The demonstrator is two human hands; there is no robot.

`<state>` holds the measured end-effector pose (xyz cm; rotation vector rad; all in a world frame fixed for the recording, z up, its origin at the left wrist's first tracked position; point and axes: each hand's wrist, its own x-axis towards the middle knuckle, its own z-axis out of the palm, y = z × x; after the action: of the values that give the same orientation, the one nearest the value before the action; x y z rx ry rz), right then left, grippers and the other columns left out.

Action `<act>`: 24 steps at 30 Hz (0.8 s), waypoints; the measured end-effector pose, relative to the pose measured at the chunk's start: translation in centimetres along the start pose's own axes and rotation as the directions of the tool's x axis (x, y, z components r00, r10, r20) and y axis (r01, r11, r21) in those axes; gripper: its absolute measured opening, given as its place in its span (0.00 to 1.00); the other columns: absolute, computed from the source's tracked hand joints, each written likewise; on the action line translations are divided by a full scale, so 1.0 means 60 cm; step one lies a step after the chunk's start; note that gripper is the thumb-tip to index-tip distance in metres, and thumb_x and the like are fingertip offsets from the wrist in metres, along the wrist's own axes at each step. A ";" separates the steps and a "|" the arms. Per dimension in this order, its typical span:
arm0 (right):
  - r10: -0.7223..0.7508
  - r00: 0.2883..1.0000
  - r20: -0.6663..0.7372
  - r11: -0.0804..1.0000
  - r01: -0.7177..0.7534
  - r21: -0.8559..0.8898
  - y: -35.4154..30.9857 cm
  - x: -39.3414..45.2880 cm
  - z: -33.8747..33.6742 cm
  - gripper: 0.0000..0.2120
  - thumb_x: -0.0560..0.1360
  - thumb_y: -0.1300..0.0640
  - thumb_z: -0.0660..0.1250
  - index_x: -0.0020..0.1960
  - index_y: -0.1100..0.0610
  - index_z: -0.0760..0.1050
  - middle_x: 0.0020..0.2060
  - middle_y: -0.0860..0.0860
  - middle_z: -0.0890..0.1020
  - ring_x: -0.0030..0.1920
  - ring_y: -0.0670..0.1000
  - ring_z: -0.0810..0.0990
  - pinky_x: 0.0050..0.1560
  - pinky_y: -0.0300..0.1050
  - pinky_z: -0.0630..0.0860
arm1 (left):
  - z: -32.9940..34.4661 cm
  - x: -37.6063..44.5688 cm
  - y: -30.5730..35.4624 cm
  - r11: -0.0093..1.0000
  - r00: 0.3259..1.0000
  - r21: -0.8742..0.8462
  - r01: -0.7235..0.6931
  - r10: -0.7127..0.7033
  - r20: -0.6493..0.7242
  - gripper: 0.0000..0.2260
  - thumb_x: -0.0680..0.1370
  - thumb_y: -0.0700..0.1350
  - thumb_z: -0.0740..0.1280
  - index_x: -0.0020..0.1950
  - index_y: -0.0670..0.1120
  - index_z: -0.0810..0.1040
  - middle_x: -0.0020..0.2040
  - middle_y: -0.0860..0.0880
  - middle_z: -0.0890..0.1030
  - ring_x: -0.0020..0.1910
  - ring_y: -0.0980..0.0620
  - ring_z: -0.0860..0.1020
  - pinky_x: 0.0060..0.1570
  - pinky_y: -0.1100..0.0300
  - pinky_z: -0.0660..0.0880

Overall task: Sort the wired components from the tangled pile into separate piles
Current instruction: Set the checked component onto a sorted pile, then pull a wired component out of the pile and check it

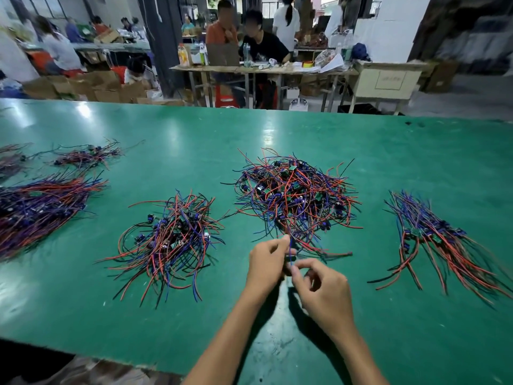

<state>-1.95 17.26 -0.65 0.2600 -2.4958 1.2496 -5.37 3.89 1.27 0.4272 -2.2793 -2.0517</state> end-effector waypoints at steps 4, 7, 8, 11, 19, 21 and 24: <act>-0.185 0.979 0.082 0.981 0.189 -0.044 -0.006 -0.009 0.001 0.03 0.75 0.49 0.73 0.44 0.47 0.82 0.28 0.40 0.76 0.29 0.42 0.74 0.35 0.46 0.75 | -0.014 0.001 0.006 0.966 0.980 -0.209 0.152 -0.121 0.158 0.06 0.78 0.38 0.71 0.54 0.39 0.83 0.39 0.48 0.87 0.27 0.57 0.77 0.28 0.67 0.73; -0.148 0.988 0.051 0.987 0.151 -0.061 -0.001 -0.005 -0.001 0.17 0.78 0.40 0.62 0.40 0.49 0.80 0.30 0.42 0.78 0.31 0.43 0.74 0.34 0.46 0.71 | -0.031 -0.007 -0.006 0.921 0.973 -0.350 0.169 -0.099 0.210 0.06 0.79 0.36 0.69 0.55 0.39 0.83 0.43 0.45 0.87 0.30 0.57 0.77 0.33 0.67 0.75; -0.095 0.995 -0.012 0.992 0.094 -0.080 0.002 -0.001 -0.001 0.17 0.78 0.40 0.62 0.39 0.49 0.79 0.29 0.42 0.78 0.31 0.44 0.75 0.34 0.45 0.69 | -0.037 -0.010 -0.011 0.916 0.973 -0.370 0.156 -0.078 0.217 0.06 0.79 0.36 0.68 0.54 0.40 0.84 0.43 0.45 0.87 0.31 0.56 0.77 0.35 0.67 0.76; 0.144 0.983 -0.113 0.988 -0.149 -0.041 0.014 0.011 0.001 0.09 0.78 0.43 0.67 0.42 0.45 0.77 0.30 0.41 0.80 0.34 0.47 0.79 0.37 0.45 0.72 | -0.051 -0.022 -0.023 0.925 0.973 -0.371 0.081 0.008 0.232 0.07 0.79 0.37 0.70 0.55 0.41 0.85 0.45 0.43 0.86 0.35 0.56 0.76 0.40 0.66 0.75; 0.315 0.949 0.012 0.817 -0.278 0.506 0.023 0.023 -0.006 0.05 0.79 0.48 0.70 0.48 0.42 0.85 0.42 0.43 0.88 0.42 0.39 0.84 0.49 0.43 0.77 | -0.059 -0.041 -0.028 0.981 0.903 -0.180 -0.073 0.142 0.407 0.08 0.76 0.41 0.74 0.55 0.46 0.87 0.43 0.44 0.87 0.36 0.55 0.76 0.39 0.66 0.72; 0.325 0.946 0.014 0.789 -0.279 0.547 0.021 0.023 -0.009 0.04 0.79 0.52 0.71 0.49 0.46 0.84 0.44 0.44 0.87 0.42 0.40 0.83 0.48 0.40 0.77 | -0.064 -0.041 -0.029 0.980 0.891 -0.182 -0.079 0.151 0.428 0.08 0.76 0.42 0.74 0.55 0.46 0.87 0.44 0.44 0.87 0.38 0.56 0.79 0.40 0.66 0.74; 0.328 0.944 0.041 0.716 -0.276 0.641 0.014 0.023 -0.018 0.04 0.77 0.57 0.72 0.51 0.52 0.84 0.39 0.46 0.87 0.36 0.39 0.81 0.38 0.32 0.76 | -0.063 -0.042 -0.028 0.972 0.879 -0.217 -0.090 0.180 0.442 0.06 0.75 0.39 0.75 0.52 0.45 0.86 0.44 0.44 0.86 0.42 0.53 0.81 0.43 0.64 0.76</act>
<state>-3.29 18.59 -0.15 -0.0534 -2.0013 2.1926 -1.82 0.68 0.44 -0.2572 -2.2107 -2.4718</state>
